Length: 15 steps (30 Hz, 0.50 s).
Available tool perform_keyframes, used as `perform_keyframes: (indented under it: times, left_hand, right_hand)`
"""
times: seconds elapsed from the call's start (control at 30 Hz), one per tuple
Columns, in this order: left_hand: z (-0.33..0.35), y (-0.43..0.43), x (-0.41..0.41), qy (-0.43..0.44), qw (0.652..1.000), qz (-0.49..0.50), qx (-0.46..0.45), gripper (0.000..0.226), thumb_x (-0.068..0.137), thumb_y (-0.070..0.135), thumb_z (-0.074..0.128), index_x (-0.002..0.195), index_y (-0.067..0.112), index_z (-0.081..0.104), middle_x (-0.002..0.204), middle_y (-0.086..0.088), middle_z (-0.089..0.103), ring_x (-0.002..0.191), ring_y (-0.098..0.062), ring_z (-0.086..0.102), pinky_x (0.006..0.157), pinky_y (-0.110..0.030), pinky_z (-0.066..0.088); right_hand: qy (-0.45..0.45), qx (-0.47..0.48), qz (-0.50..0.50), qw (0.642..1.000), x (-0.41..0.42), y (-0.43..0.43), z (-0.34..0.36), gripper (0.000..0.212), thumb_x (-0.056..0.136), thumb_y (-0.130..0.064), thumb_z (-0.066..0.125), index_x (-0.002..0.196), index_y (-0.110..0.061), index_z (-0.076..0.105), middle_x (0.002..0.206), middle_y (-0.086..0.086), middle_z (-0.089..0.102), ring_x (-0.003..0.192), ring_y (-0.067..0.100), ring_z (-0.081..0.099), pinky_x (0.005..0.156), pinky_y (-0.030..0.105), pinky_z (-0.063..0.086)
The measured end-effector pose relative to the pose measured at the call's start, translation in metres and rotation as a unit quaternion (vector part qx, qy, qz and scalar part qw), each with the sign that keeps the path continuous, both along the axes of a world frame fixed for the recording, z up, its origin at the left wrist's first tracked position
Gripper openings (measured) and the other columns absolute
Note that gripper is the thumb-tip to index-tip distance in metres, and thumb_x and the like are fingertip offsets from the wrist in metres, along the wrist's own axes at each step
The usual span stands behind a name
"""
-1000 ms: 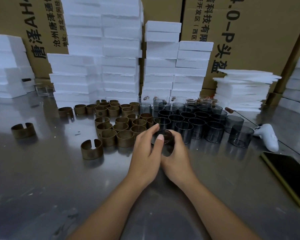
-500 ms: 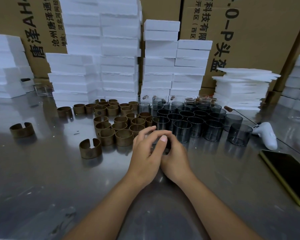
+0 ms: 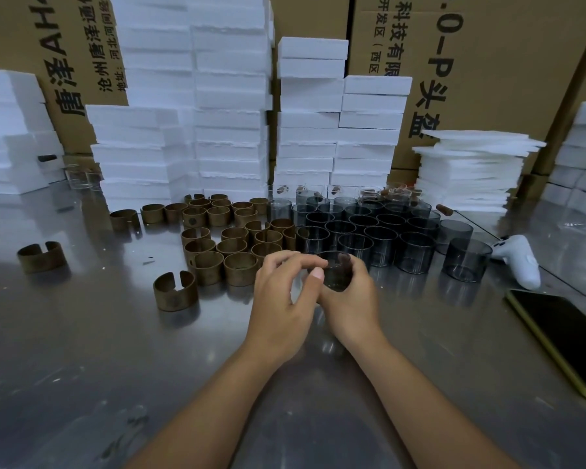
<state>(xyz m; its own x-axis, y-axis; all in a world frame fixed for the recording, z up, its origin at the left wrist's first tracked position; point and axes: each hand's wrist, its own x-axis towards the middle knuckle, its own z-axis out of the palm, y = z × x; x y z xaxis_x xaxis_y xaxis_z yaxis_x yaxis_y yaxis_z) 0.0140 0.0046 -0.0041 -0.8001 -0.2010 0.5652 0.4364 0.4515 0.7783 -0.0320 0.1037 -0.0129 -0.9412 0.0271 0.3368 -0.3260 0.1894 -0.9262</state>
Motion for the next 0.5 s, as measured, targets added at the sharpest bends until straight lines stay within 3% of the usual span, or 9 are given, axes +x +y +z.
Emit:
perform_keyframes:
  times: [0.17, 0.23, 0.37, 0.5]
  left_hand:
    - [-0.0021, -0.0024, -0.0028, -0.019, 1.000, -0.006, -0.008, 0.034, 0.084, 0.038, 0.044, 0.114, 0.034, 0.061, 0.122, 0.006, 0.053, 0.115, 0.010, 0.040, 0.096, -0.003, 0.030]
    - [-0.0042, -0.0031, -0.0042, -0.027, 0.999, -0.011, -0.021, 0.040, 0.086, 0.039, 0.043, 0.123, 0.032, 0.057, 0.127, 0.008, 0.051, 0.118, 0.013, 0.036, 0.094, 0.001, 0.025]
    - [-0.0071, -0.0052, -0.0070, -0.036, 0.999, -0.021, -0.015, 0.034, 0.098, 0.028, 0.046, 0.132, 0.033, 0.049, 0.134, 0.011, 0.048, 0.121, 0.018, 0.030, 0.097, 0.002, 0.023]
    - [-0.0065, -0.0070, -0.0099, -0.037, 0.999, -0.012, -0.002, 0.036, 0.098, 0.025, 0.045, 0.134, 0.029, 0.049, 0.133, 0.010, 0.049, 0.124, 0.014, 0.031, 0.105, -0.009, 0.026]
  right_hand:
    - [0.026, -0.026, -0.024, 0.999, 0.0016, 0.0017, 0.0024, 0.053, 0.071, -0.027, 0.079, 0.117, -0.023, 0.054, 0.106, -0.011, 0.062, 0.098, 0.003, 0.057, 0.076, 0.009, 0.041]
    - [0.030, -0.035, -0.016, 0.999, 0.0034, 0.0017, 0.0037, 0.053, 0.071, -0.025, 0.079, 0.119, -0.022, 0.055, 0.105, -0.011, 0.063, 0.096, 0.000, 0.059, 0.074, 0.007, 0.042]
    - [0.046, -0.032, 0.010, 0.998, 0.0067, 0.0017, 0.0043, 0.045, 0.073, -0.020, 0.078, 0.108, -0.031, 0.052, 0.092, -0.020, 0.061, 0.083, -0.020, 0.055, 0.066, -0.001, 0.039]
    - [0.045, 0.000, 0.036, 0.998, 0.0081, -0.0005, 0.0030, 0.052, 0.076, -0.024, 0.077, 0.122, -0.022, 0.052, 0.106, -0.013, 0.060, 0.099, -0.001, 0.057, 0.081, 0.009, 0.043]
